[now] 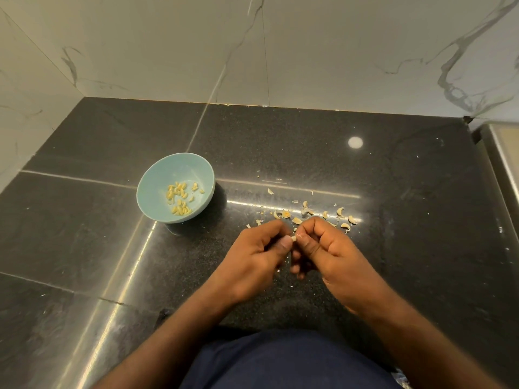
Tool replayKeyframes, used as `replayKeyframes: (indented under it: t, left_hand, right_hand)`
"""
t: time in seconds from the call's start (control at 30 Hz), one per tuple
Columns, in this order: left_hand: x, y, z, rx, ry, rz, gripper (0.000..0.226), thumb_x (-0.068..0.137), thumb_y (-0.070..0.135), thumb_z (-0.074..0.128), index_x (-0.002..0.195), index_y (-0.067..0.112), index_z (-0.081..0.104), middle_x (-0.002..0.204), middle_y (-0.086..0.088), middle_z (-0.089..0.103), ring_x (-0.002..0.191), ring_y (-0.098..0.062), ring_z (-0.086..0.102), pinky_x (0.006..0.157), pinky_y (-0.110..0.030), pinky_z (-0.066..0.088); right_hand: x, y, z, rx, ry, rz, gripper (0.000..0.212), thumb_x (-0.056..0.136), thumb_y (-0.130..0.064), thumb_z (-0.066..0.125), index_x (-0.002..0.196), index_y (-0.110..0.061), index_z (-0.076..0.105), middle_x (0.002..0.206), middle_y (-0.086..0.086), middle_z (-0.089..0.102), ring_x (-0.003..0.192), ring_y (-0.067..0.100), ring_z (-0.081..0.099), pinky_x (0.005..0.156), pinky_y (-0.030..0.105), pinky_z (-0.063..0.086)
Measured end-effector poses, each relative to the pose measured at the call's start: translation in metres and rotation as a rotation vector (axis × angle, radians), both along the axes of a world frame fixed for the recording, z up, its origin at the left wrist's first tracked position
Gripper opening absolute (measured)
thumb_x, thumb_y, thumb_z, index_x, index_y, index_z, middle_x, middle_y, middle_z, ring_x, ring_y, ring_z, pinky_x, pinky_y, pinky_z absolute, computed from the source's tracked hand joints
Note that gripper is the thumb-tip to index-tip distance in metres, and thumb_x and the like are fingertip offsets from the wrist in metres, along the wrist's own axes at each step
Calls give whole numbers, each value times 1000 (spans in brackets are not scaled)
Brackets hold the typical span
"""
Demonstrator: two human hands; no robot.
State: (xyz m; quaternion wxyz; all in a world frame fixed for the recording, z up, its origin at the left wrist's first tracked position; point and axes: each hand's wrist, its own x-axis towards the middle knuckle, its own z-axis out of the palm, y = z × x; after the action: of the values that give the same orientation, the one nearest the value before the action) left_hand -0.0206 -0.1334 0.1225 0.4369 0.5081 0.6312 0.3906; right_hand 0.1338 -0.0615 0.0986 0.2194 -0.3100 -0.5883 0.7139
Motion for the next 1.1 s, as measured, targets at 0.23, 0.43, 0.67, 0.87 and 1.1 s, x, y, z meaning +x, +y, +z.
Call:
replayKeyframes:
  t: [0.23, 0.43, 0.67, 0.87, 1.1]
  left_hand:
    - [9, -1, 11, -329, -882, 189, 15, 87, 15, 44, 73, 11, 48, 57, -1, 35, 41, -7, 29, 41, -22, 11]
    - [14, 0, 10, -340, -796, 237, 23, 93, 21, 41, 71, 16, 46, 56, 2, 33, 42, -7, 27, 46, -26, 8]
    - [17, -3, -10, 4, -27, 183, 34, 102, 26, 46, 73, 8, 48, 60, 2, 43, 54, -10, 37, 49, -33, 34]
    - [9, -2, -17, 295, 621, 44, 24, 98, 35, 40, 79, 21, 47, 66, 10, 47, 54, -16, 44, 47, -39, 42]
    - [9, -2, -18, 293, 571, 77, 23, 101, 34, 39, 82, 25, 47, 67, 14, 47, 56, -9, 46, 51, -31, 41]
  right_hand:
    - [5, 7, 0, 656, -90, 24, 9, 99, -31, 45, 94, -30, 53, 81, -9, 59, 71, 13, 58, 62, 32, 50]
    - [1, 9, 0, 921, -262, 58, 9, 100, -42, 35, 93, -39, 38, 65, -20, 43, 60, 3, 47, 51, 19, 35]
    - [-9, -1, -6, 817, -321, -59, 37, 100, -46, 28, 80, -19, 43, 56, -11, 41, 49, 15, 41, 45, 33, 33]
    - [-14, -9, 5, 66, -220, -92, 42, 105, -31, 36, 82, 0, 49, 53, 4, 45, 41, 15, 47, 39, 32, 37]
    - [-12, -8, 14, -168, -109, -57, 35, 105, -33, 42, 78, -11, 48, 55, -2, 45, 43, 13, 46, 42, 26, 36]
